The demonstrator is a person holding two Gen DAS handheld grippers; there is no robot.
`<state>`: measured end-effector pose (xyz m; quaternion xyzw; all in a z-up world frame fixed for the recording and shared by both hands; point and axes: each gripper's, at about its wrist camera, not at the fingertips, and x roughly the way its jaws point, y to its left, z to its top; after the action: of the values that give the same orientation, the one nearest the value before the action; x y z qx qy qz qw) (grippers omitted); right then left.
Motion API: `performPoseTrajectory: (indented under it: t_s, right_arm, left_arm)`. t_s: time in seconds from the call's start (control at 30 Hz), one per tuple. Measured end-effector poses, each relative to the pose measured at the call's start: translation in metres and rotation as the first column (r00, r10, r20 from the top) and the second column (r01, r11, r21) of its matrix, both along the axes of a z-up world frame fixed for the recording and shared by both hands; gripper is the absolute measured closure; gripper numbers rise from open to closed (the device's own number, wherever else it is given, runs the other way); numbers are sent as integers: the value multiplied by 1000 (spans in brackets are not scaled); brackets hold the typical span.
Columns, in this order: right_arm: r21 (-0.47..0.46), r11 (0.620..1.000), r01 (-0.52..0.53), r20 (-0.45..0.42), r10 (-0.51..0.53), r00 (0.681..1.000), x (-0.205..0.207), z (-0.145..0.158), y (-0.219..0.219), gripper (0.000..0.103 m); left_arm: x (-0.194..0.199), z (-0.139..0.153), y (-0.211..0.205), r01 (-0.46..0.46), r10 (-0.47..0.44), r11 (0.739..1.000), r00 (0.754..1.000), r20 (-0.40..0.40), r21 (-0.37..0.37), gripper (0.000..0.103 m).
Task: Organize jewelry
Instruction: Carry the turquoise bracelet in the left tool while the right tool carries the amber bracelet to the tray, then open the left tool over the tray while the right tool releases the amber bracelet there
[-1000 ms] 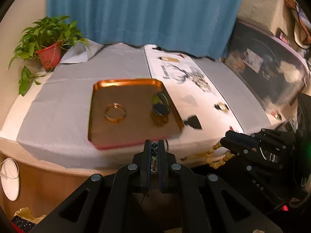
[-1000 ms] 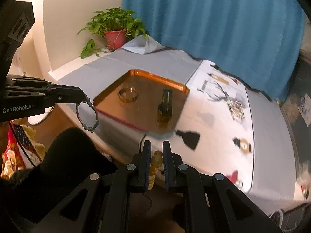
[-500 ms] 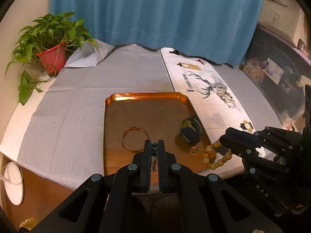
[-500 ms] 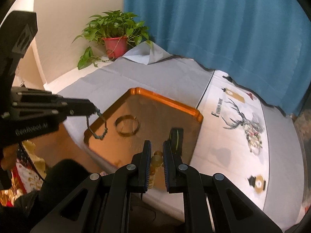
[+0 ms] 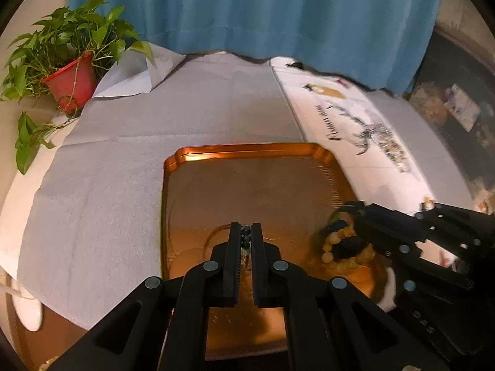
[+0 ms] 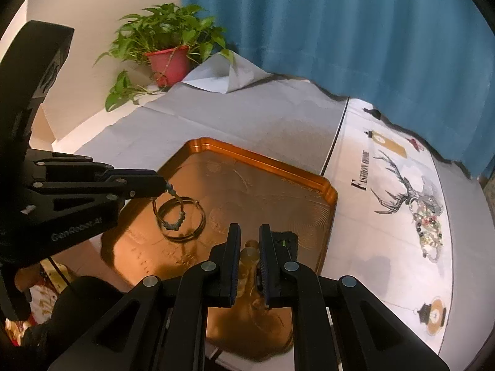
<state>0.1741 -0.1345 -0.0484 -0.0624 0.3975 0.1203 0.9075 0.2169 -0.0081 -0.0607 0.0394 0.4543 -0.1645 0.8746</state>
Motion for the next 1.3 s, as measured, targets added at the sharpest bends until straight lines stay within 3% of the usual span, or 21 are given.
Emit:
performPoseTrajectory:
  t_s: [0.07, 0.13, 0.2, 0.27, 0.37, 0.53, 0.7, 0.93, 1.3]
  right_arm:
    - [-2, 1000, -2, -28, 2, 1000, 6, -8, -1, 84]
    - [-50, 999, 10, -50, -13, 999, 9, -17, 0, 53]
    - [-78, 996, 29, -23, -31, 999, 0, -18, 0, 36]
    - [-77, 997, 26, -19, -28, 999, -11, -18, 0, 34]
    - [-66, 998, 23, -40, -26, 999, -39, -20, -4, 33]
    - [-62, 996, 58, -63, -62, 996, -95, -20, -15, 33]
    - [-69, 991, 119, -13, -120, 993, -150, -4, -25, 33]
    - [-38, 990, 137, 54, -135, 989, -205, 20, -22, 33]
    - [-19, 992, 125, 111, -122, 986, -260, 38, -21, 28]
  left_arm:
    - [6, -8, -3, -8, 9, 1000, 1000, -27, 28, 85]
    - [6, -14, -5, -30, 33, 998, 998, -50, 58, 29]
    - [-3, -13, -2, -57, 58, 996, 998, -5, 67, 17]
    - [-14, -12, 0, -66, 65, 993, 998, 20, 95, 16]
    - [-40, -18, 0, -83, 85, 985, 996, -5, 149, 15]
    - [-97, -18, -3, -80, 85, 989, 996, -39, 122, 15]
    - [-147, -4, -5, -88, 91, 994, 995, -51, 57, 15]
    - [-203, 30, -10, -104, 100, 992, 994, 54, 72, 14]
    - [-254, 52, -21, -92, 81, 992, 990, 120, 88, 13]
